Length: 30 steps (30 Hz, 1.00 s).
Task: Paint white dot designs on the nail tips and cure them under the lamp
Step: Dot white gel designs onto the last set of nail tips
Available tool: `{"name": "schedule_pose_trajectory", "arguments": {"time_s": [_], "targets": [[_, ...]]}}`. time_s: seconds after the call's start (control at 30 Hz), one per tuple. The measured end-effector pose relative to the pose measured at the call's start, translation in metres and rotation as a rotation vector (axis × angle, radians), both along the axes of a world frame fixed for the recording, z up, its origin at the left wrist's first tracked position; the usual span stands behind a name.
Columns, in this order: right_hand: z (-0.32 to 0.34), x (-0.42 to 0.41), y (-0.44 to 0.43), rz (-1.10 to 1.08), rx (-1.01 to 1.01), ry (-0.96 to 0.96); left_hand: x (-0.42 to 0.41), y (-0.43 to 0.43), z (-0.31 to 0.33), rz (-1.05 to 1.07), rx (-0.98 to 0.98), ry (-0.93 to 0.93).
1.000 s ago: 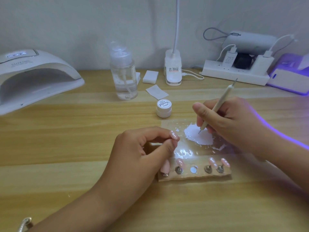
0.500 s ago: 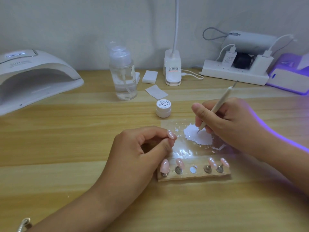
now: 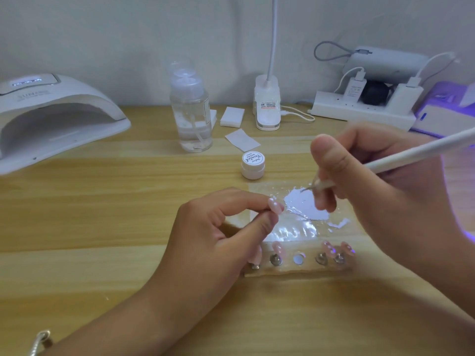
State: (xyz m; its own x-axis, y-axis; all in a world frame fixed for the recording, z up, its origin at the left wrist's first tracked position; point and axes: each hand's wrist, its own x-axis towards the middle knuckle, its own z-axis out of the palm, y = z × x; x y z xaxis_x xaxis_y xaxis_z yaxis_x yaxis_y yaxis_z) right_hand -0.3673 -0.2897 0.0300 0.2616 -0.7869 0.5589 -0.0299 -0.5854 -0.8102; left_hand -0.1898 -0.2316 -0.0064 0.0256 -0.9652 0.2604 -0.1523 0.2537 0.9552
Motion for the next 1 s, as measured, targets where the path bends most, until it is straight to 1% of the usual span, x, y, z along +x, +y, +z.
{"name": "schedule_pose_trajectory", "arguments": {"time_s": [0.13,0.23,0.9,1.0], "targets": [[0.001,0.006,0.009,0.104,0.023,-0.017,0.000,0.002,0.001,-0.033,-0.078,-0.038],[0.000,0.007,0.013,0.106,0.041,-0.003,-0.001,0.002,0.002,-0.044,-0.151,-0.081],[-0.001,0.008,0.014,0.057,0.017,0.102,0.002,0.000,0.000,-0.036,-0.229,-0.160],[-0.001,0.009,0.014,0.043,0.018,0.111,0.002,0.000,0.000,-0.041,-0.214,-0.146]]}}
